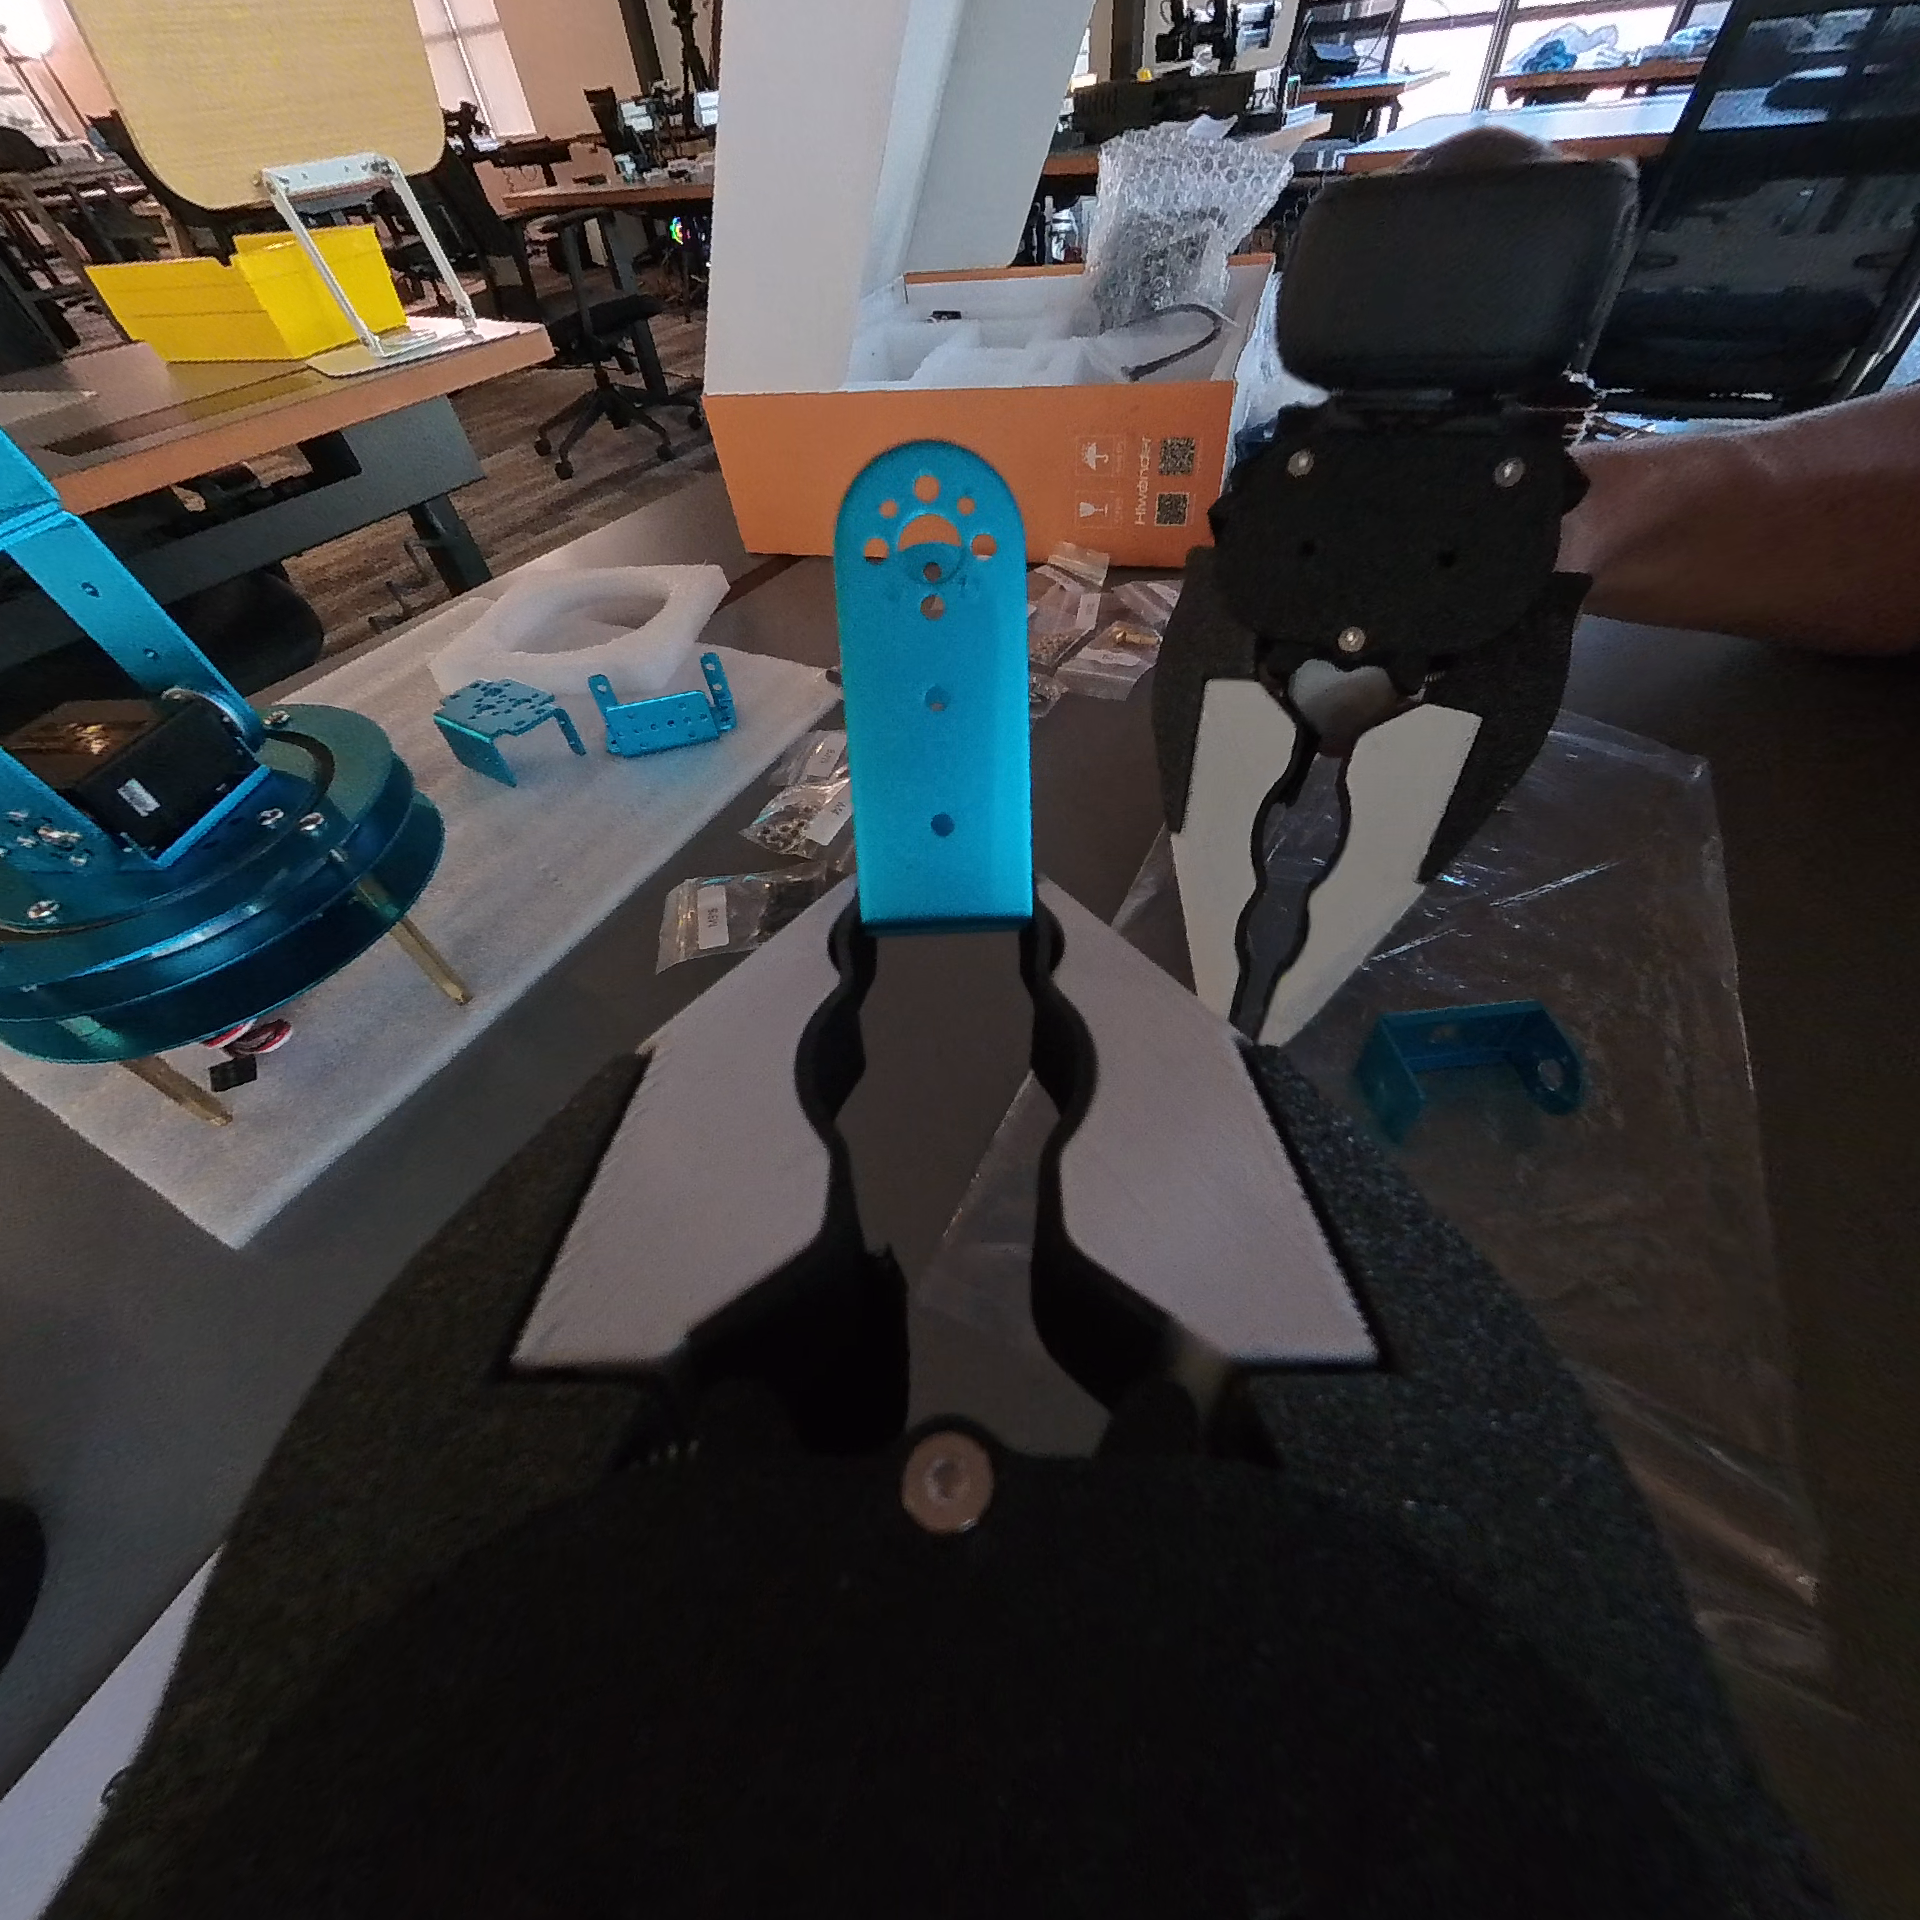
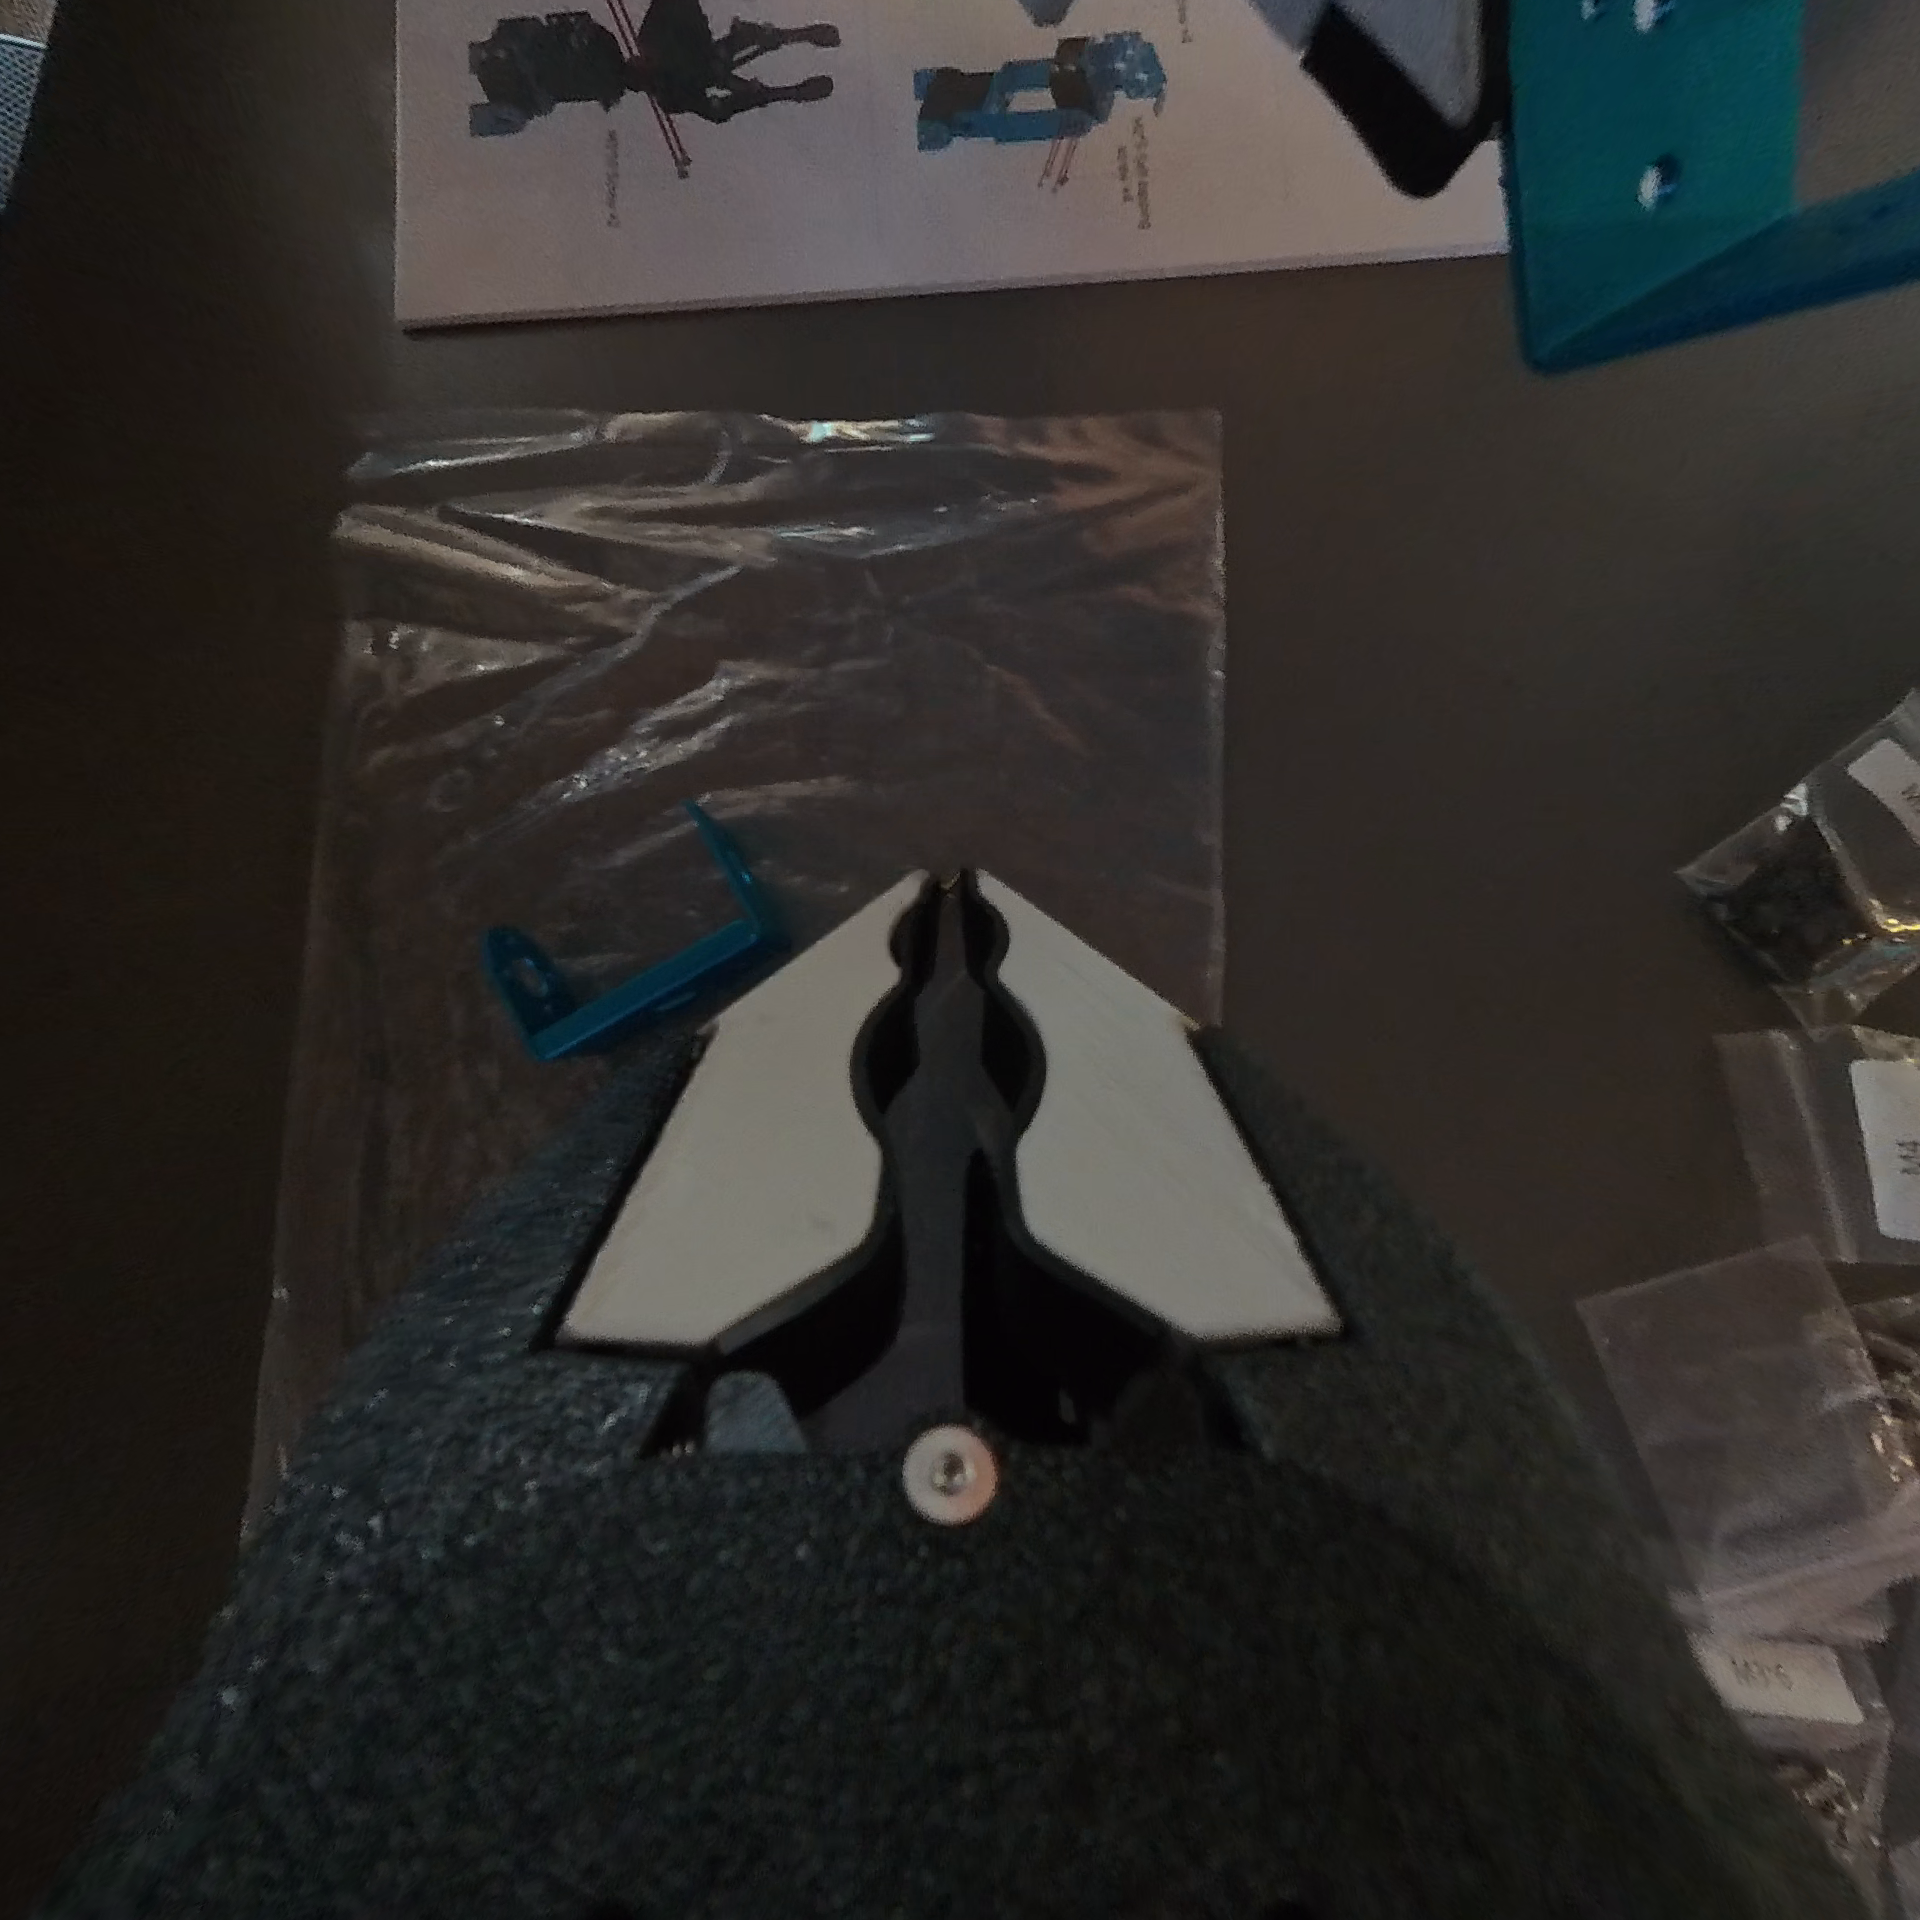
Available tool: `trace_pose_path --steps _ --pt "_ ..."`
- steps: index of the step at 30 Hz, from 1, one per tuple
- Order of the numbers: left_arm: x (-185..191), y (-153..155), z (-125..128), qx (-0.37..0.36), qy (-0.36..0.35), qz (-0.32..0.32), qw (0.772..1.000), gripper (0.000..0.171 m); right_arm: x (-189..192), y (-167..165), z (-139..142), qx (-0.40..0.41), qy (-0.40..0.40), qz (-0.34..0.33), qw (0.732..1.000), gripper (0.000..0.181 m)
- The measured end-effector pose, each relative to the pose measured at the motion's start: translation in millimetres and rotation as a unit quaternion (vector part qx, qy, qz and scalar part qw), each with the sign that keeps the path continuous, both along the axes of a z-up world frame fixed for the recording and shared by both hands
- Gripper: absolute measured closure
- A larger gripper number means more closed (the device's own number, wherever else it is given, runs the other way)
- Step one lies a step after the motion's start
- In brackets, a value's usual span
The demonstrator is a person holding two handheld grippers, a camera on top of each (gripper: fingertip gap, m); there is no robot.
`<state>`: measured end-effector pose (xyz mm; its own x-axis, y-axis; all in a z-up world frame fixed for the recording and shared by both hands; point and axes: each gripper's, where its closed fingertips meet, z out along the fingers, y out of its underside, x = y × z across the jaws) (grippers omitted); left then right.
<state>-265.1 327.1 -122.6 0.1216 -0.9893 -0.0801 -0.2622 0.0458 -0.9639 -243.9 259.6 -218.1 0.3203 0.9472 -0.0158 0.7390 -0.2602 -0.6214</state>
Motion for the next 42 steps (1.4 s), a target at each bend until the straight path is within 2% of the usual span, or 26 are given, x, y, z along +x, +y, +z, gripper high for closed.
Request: trace_pose_path --steps 9,13,17,21,23,27,33,38,42 --pt "-0.1 0.2 -0.3 0.002 0.000 -0.001 1.000 0.145 1.7 1.3 2.6 0.000 0.015 -0.005 1.000 0.181" --pt "-0.2 0.7 -1.2 0.002 0.003 -0.003 1.000 0.145 2.6 2.2 15.0 -0.015 0.064 -0.019 0.998 0.181" --pt "1.7 -2.6 -8.3 -0.005 0.017 -0.016 1.000 0.145 1.6 -0.1 41.1 -0.023 0.132 -0.024 0.991 0.181" --pt "5.5 -19.3 -19.8 -0.026 0.043 -0.064 0.997 0.145 -5.6 -8.7 79.1 -0.006 0.176 0.005 0.984 0.181" --pt "7.1 -34.0 -18.8 -0.054 0.039 -0.102 0.993 0.145 -7.7 -10.7 93.9 0.023 0.151 0.026 0.988 0.181" --pt "5.4 -64.3 -10.8 -0.083 0.018 -0.184 0.979 0.145 -12.6 -12.9 113.4 0.028 0.100 0.066 0.992 0.181" --pt "2.2 -83.2 0.0 -0.082 -0.006 -0.229 0.970 0.145 -13.8 -18.7 122.8 -0.093 0.080 0.117 0.986 0.181" --pt "-0.1 -99.3 7.1 -0.109 -0.027 -0.269 0.957 0.145 -24.9 -27.9 128.6 -0.235 0.092 0.165 0.954 0.181" --pt "0.3 -100.3 8.3 -0.114 -0.032 -0.270 0.956 0.145 -37.9 -31.8 129.4 -0.295 0.116 0.184 0.930 0.181"
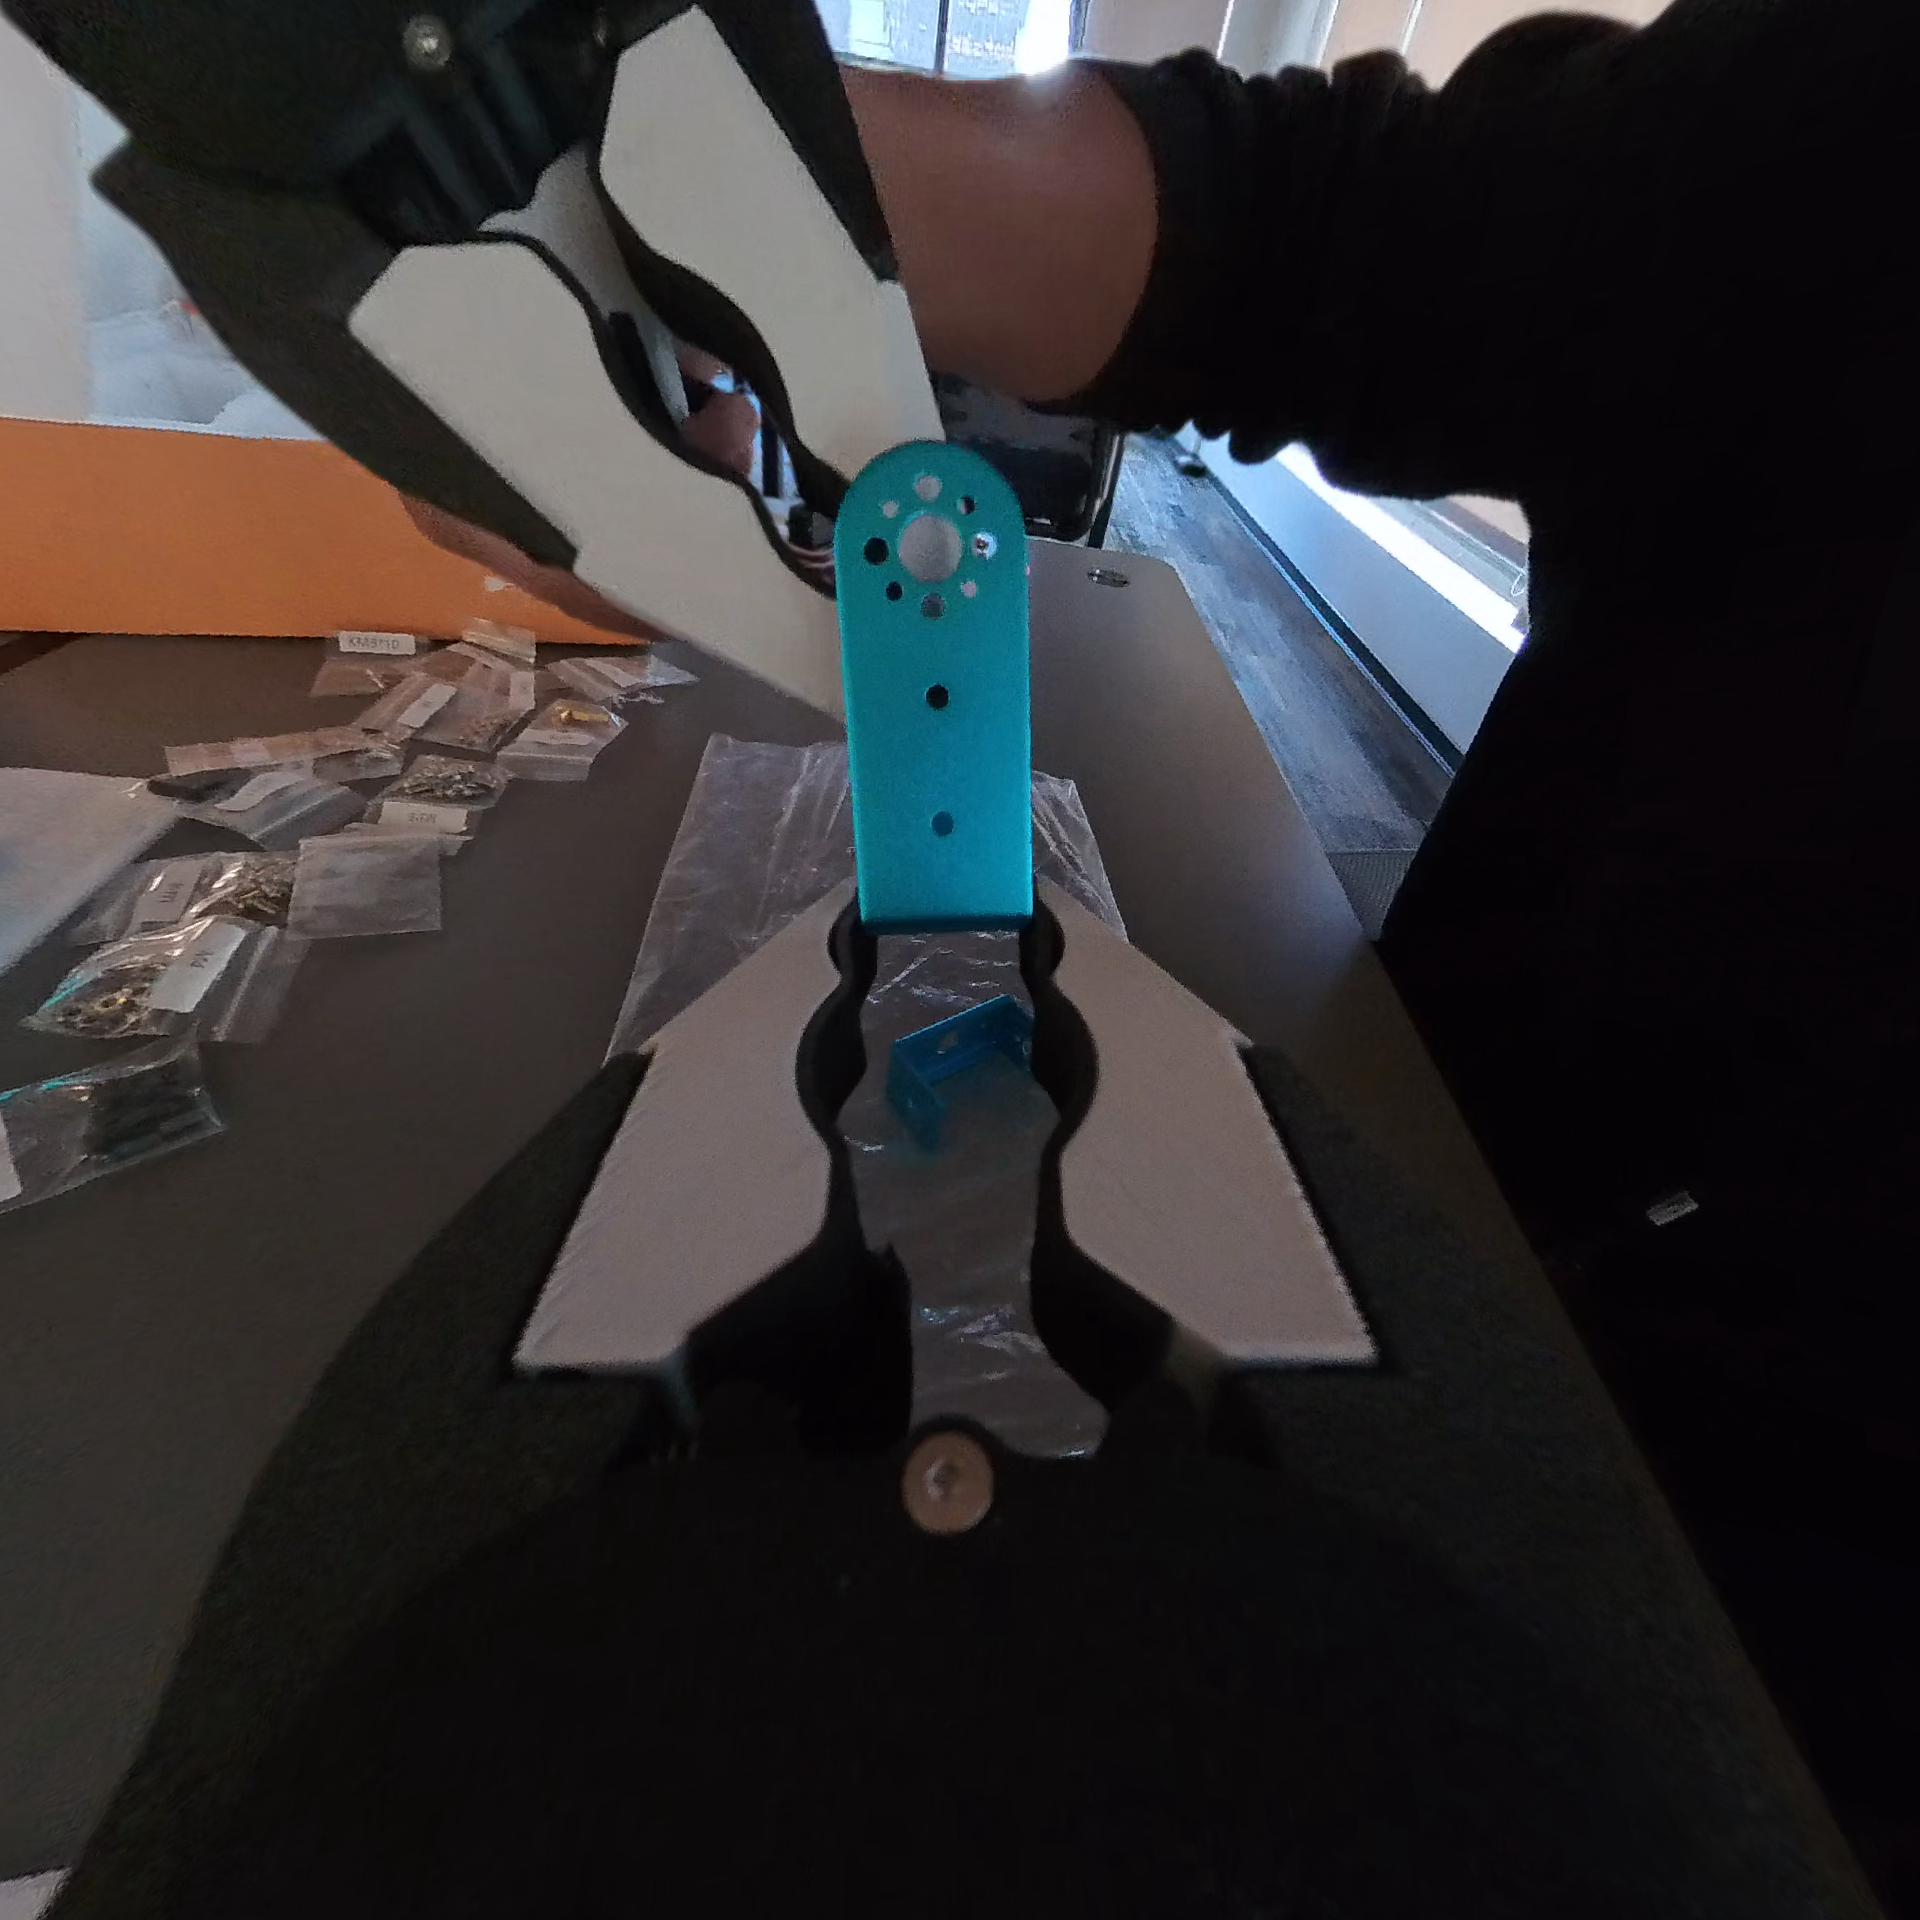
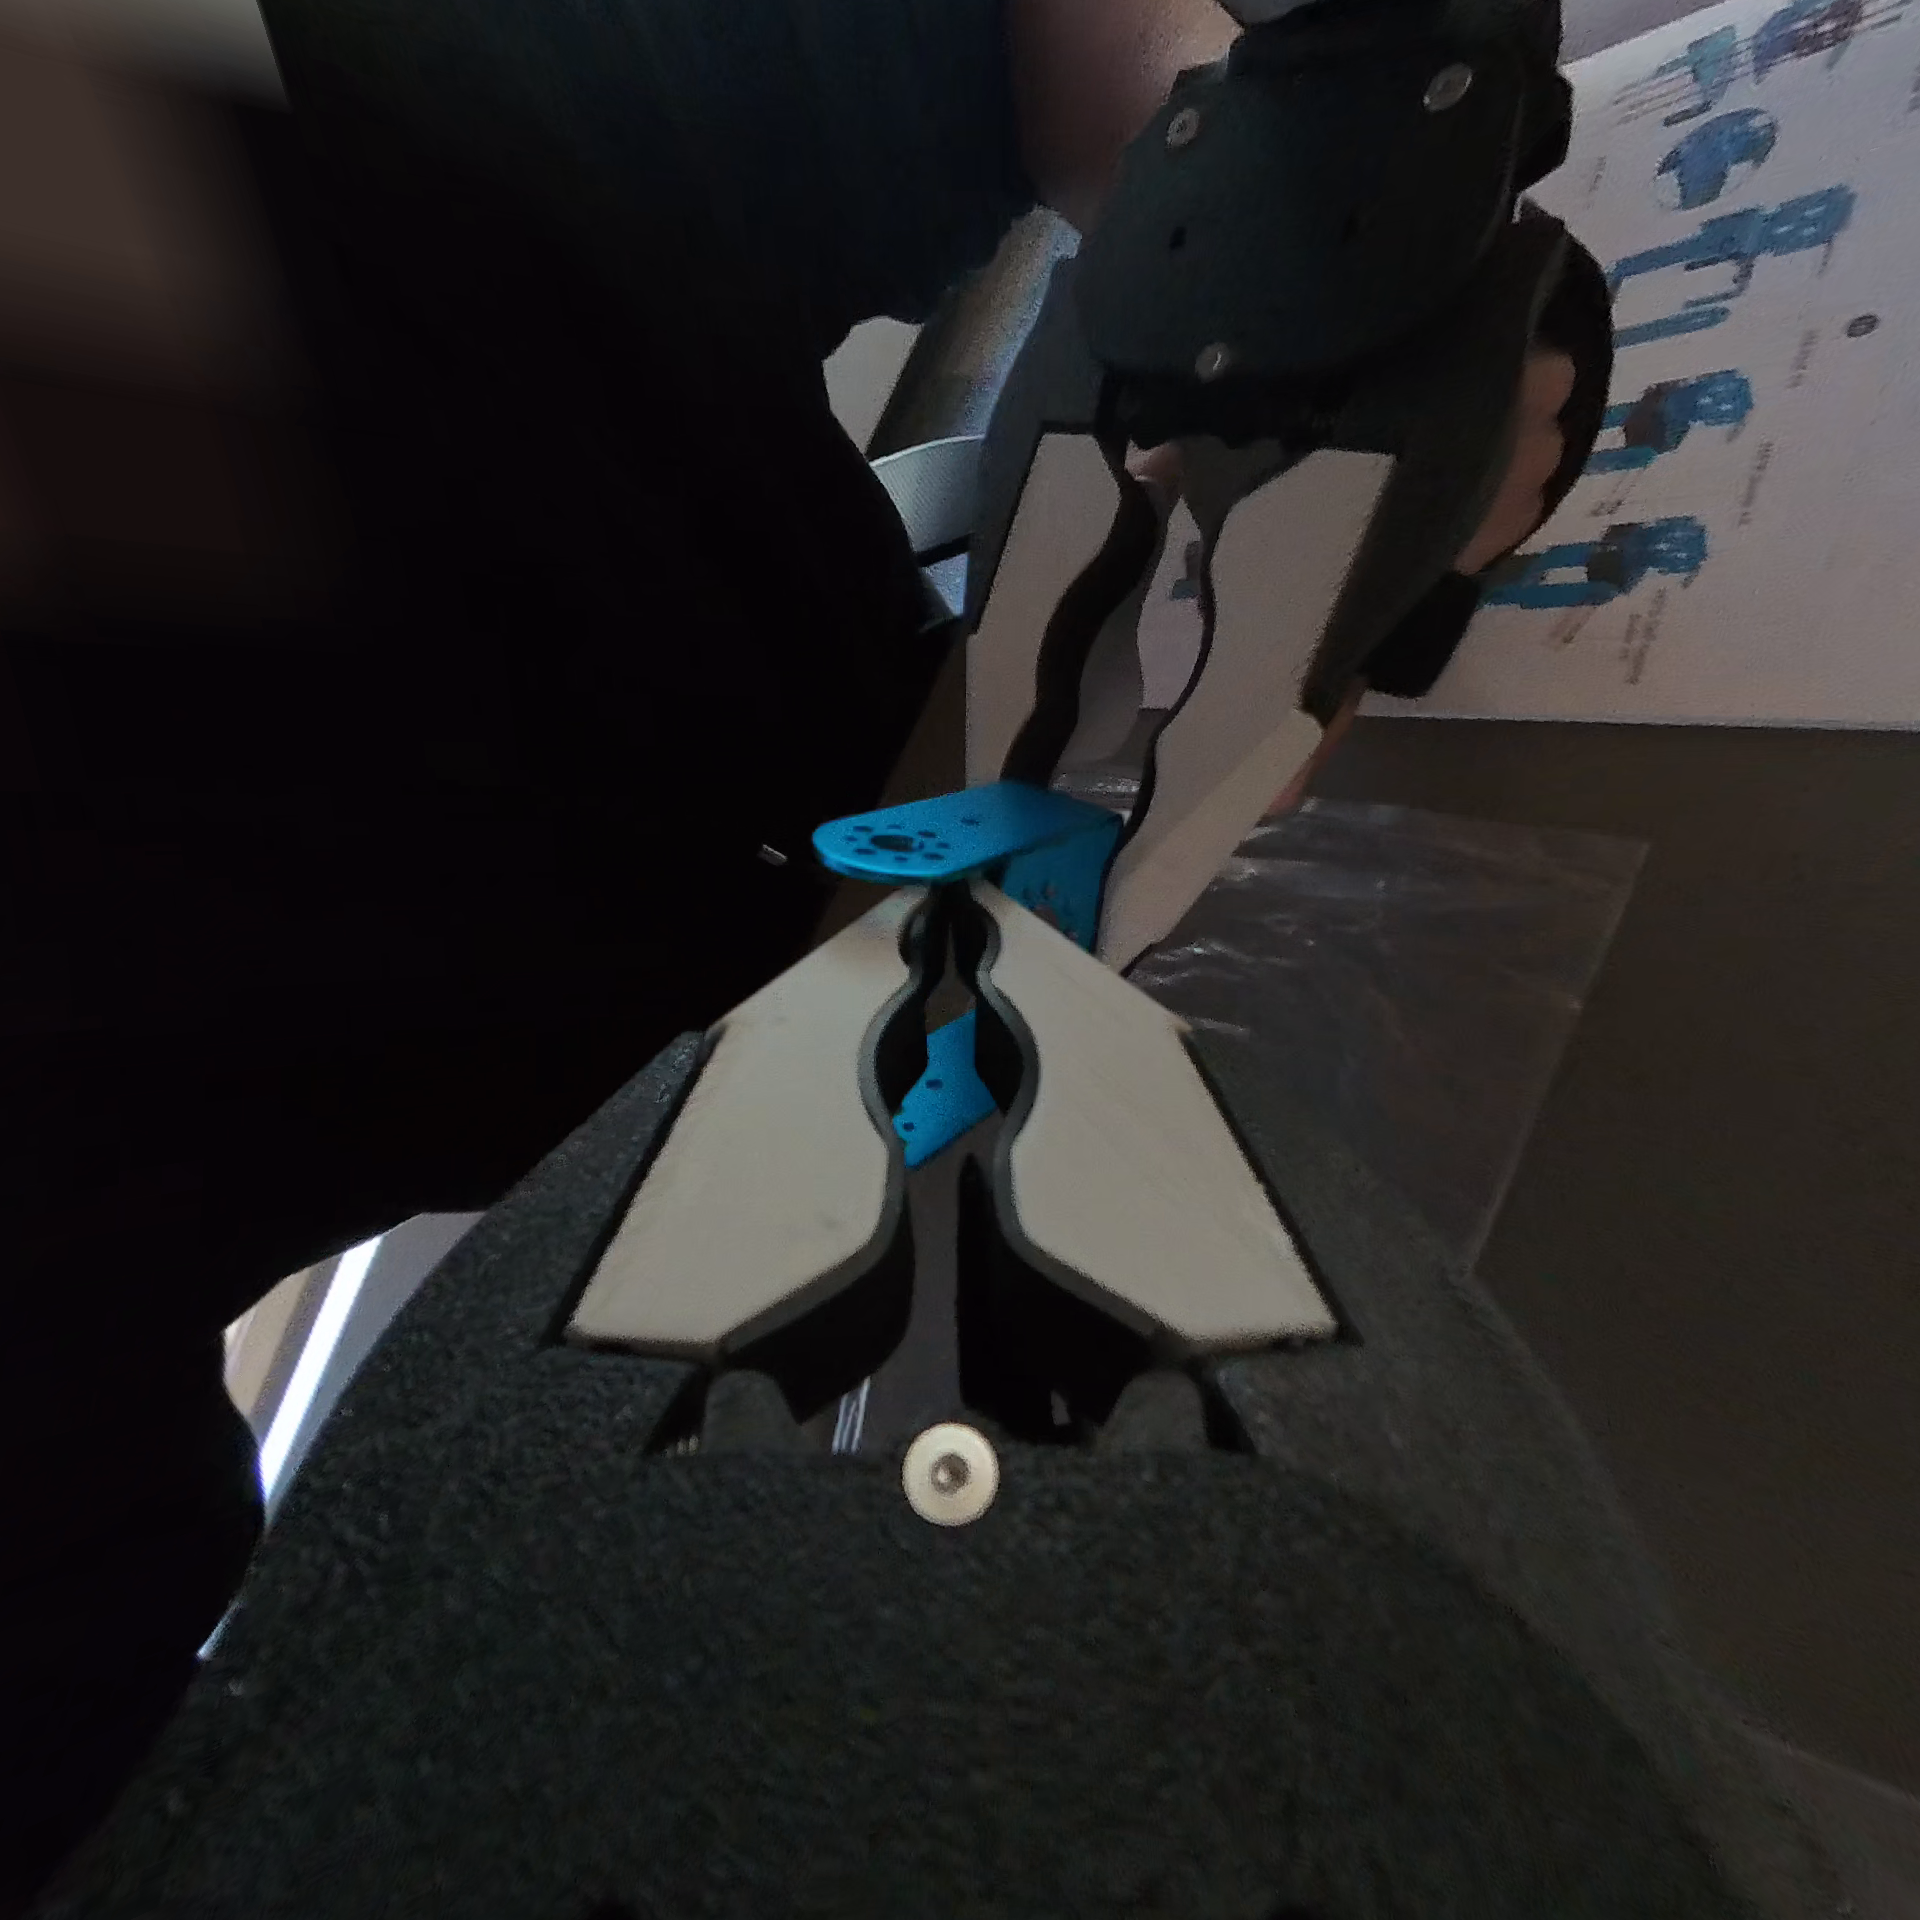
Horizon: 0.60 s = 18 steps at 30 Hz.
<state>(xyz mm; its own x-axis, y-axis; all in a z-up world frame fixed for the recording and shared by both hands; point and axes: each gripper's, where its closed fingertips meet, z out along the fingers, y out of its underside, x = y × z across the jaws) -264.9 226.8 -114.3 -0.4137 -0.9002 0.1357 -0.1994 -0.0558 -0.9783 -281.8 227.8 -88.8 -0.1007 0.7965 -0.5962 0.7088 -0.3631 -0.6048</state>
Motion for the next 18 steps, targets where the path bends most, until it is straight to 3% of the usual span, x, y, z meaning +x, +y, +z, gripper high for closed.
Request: trace_pose_path --steps 18 --pt "-2.1 2.1 8.0 -0.022 -0.013 -0.001 1.000 0.145 -1.8 8.3 -10.8 0.014 -0.029 -0.006 0.999 0.181"
